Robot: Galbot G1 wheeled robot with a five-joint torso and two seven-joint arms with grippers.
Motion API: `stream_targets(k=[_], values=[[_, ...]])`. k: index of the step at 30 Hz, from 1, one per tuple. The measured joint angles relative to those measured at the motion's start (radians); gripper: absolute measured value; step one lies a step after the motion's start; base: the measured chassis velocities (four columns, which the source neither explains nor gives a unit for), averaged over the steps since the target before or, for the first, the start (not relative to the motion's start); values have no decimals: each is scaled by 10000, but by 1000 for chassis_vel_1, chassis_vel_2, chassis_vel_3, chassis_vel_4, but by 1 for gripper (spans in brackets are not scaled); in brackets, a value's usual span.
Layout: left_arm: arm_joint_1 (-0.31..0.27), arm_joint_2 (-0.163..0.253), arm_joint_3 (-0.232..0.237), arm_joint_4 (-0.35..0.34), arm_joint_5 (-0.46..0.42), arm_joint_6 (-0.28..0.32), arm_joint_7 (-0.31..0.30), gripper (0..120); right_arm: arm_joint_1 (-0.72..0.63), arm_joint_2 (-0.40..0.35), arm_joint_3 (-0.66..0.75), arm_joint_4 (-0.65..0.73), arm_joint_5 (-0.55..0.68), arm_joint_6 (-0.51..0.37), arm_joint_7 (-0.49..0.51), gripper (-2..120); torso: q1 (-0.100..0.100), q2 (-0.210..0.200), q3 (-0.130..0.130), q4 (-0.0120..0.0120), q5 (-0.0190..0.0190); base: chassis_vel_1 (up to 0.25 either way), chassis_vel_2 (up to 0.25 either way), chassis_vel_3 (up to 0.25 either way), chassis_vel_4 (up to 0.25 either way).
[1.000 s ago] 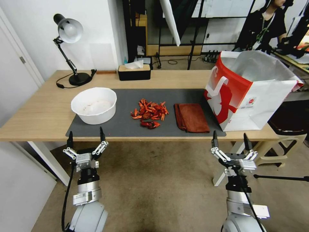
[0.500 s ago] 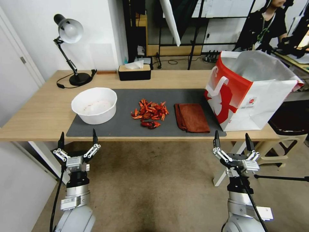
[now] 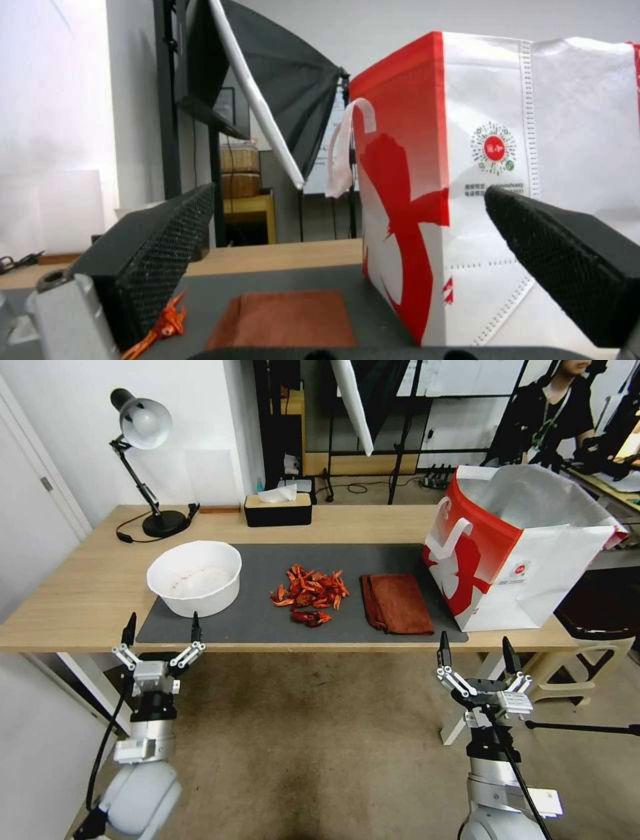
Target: Sweep shrimp from table into container with towel, then put container into takeout bag.
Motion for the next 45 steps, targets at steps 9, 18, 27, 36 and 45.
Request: stream_targets(k=[9, 18, 27, 36, 45], values=[[-890, 1662, -13, 335, -1652, 839, 156, 100, -21, 44, 12, -32, -29, 45, -19, 100, 0, 0, 0, 1, -1, 0, 0, 0, 0], [-1507, 2931, -123, 1004, -2027, 849, 402, 100, 11, 95, 29, -78, -39, 86, -13, 100, 0, 0, 1, 2, -3, 0, 0, 0, 0], [-1932, 4196, -158, 1818, -1989, 512, 945, 100, 61, 56, 50, -82, 130, 114, -14, 100, 1, 0, 1, 1, -2, 0, 0, 0, 0], [-2181, 5321, -341, 2975, -1188, -395, 1858, 100, 165, -10, 64, -89, 419, 68, -31, 100, 0, 0, 1, 2, -2, 0, 0, 0, 0], [-2390, 5889, -369, 3696, -749, -1143, 2893, 100, 304, -32, 74, -167, 576, 66, -54, 100, 0, 0, 0, 1, -4, 0, 0, 0, 0]])
